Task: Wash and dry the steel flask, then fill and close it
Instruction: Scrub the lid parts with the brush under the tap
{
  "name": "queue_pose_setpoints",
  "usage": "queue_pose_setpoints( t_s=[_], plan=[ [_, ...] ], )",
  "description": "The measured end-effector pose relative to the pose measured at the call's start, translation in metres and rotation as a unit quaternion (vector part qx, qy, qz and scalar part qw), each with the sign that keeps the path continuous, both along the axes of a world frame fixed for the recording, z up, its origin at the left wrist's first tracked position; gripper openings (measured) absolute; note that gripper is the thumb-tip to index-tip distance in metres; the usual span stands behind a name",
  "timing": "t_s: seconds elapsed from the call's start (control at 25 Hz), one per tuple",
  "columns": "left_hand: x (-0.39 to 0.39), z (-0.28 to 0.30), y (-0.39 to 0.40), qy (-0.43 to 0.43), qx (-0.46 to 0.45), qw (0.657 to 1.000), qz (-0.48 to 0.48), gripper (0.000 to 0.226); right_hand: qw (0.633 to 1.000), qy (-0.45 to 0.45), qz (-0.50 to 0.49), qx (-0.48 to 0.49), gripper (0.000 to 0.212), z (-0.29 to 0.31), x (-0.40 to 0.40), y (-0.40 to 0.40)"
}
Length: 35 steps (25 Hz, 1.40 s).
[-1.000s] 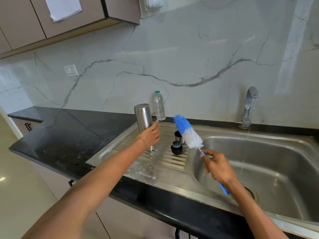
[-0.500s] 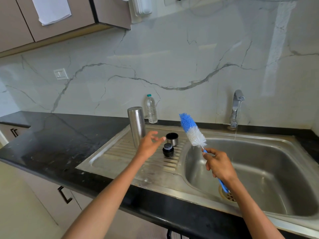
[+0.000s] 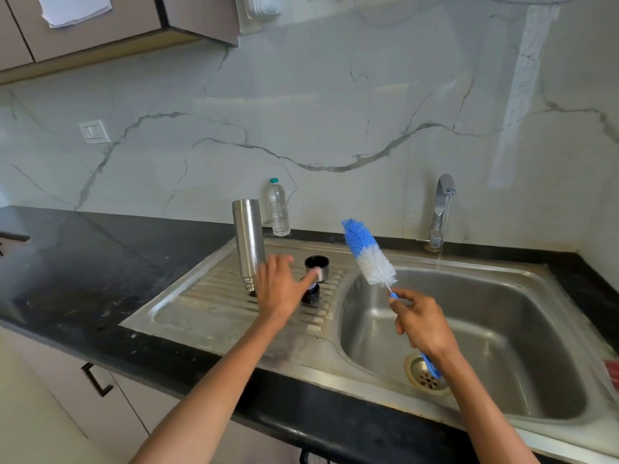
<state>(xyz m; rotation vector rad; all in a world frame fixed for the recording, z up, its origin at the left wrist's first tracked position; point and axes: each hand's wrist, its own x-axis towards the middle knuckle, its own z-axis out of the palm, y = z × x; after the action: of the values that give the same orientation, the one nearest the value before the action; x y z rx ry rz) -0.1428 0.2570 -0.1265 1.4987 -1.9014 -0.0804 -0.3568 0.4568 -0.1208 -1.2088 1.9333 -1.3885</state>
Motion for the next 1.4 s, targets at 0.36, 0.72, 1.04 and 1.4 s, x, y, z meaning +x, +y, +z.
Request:
queue_pose_setpoints(
  t_s=[0.36, 0.72, 1.04, 1.4],
  plan=[
    [0.038, -0.005, -0.123, 0.101, 0.259, 0.953, 0.122, 0.083, 1.000, -0.008, 0.006, -0.022, 0.021, 0.000, 0.011, -0.006],
    [0.058, -0.004, -0.126, 0.430, 0.286, 0.855, 0.037, 0.041, 0.999, -0.032, 0.020, -0.032, 0.019, 0.000, 0.013, -0.010],
    [0.061, 0.006, -0.106, 0.541, 0.212, 0.803, -0.133, 0.057, 0.998, -0.038, 0.032, -0.031, 0.020, 0.001, 0.016, -0.008],
    [0.046, -0.006, -0.100, 0.316, 0.196, 0.921, -0.116, 0.083, 0.998, -0.010, 0.057, -0.019, 0.015, 0.002, 0.022, -0.007]
  ],
)
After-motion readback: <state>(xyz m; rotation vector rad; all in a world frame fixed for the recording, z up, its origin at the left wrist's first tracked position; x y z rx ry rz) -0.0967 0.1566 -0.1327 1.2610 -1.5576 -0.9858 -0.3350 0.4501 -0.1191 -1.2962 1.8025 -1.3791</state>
